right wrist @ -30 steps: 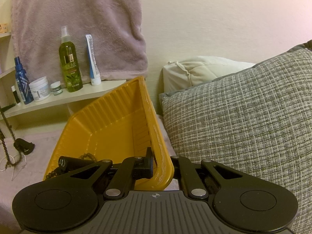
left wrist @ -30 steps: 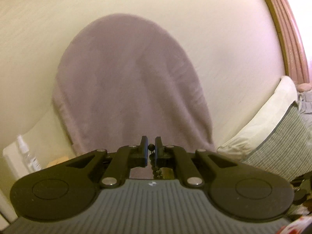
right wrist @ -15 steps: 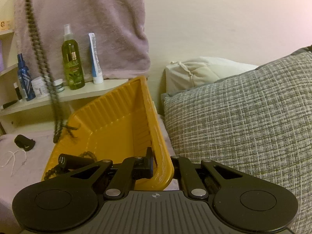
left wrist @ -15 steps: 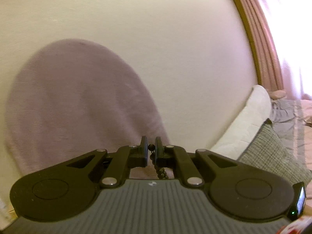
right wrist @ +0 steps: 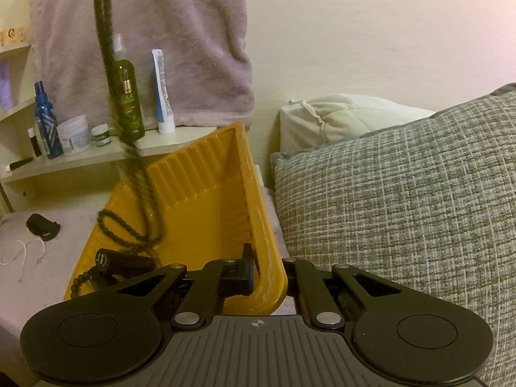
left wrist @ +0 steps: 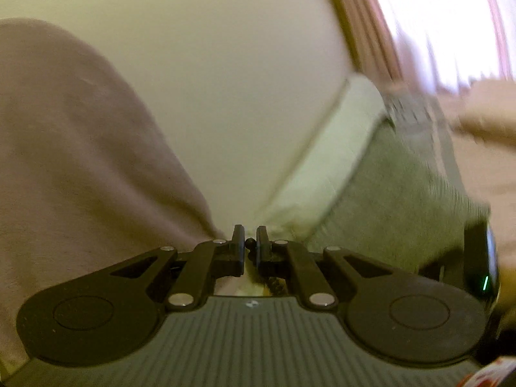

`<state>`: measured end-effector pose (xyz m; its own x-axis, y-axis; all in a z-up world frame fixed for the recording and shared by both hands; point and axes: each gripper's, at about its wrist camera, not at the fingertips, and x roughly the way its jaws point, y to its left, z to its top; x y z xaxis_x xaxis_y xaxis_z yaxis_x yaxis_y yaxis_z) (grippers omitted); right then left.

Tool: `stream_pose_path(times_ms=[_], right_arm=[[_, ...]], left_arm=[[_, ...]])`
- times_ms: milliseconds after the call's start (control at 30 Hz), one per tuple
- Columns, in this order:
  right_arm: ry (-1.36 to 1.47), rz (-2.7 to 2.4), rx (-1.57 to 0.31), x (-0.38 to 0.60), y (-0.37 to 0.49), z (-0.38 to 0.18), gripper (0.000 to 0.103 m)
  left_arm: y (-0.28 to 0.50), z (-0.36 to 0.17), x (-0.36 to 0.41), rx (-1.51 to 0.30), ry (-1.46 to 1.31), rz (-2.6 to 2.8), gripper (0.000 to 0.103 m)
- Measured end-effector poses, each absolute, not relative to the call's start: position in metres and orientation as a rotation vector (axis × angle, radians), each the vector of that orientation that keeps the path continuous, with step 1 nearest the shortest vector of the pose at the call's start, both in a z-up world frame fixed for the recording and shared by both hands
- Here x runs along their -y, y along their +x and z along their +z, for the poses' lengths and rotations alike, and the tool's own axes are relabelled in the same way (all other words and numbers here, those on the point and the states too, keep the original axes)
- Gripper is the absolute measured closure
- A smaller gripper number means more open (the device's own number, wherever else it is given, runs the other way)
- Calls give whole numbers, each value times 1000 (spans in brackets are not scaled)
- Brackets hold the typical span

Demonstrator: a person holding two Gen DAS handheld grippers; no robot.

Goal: Organize jewelry
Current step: 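Lift the long dark strand high with the left gripper and lower it into the tray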

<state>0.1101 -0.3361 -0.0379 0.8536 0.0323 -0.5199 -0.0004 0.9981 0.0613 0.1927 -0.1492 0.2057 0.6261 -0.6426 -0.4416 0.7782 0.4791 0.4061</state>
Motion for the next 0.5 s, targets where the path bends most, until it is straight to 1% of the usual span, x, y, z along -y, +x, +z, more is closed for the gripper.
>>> stream_pose_path(times_ms=[267,367,500], right_arm=[[58,18,-549,336,110,-38,97],[59,17,-550,336,110,-39,97],[59,16,-549,335,110,-39,97]], left_arm=[[173,134,166,-142,1111,-1009,97],[164,101,166,-53,1350,-1053,97],[158,66,161,18,1551,-1056,97]])
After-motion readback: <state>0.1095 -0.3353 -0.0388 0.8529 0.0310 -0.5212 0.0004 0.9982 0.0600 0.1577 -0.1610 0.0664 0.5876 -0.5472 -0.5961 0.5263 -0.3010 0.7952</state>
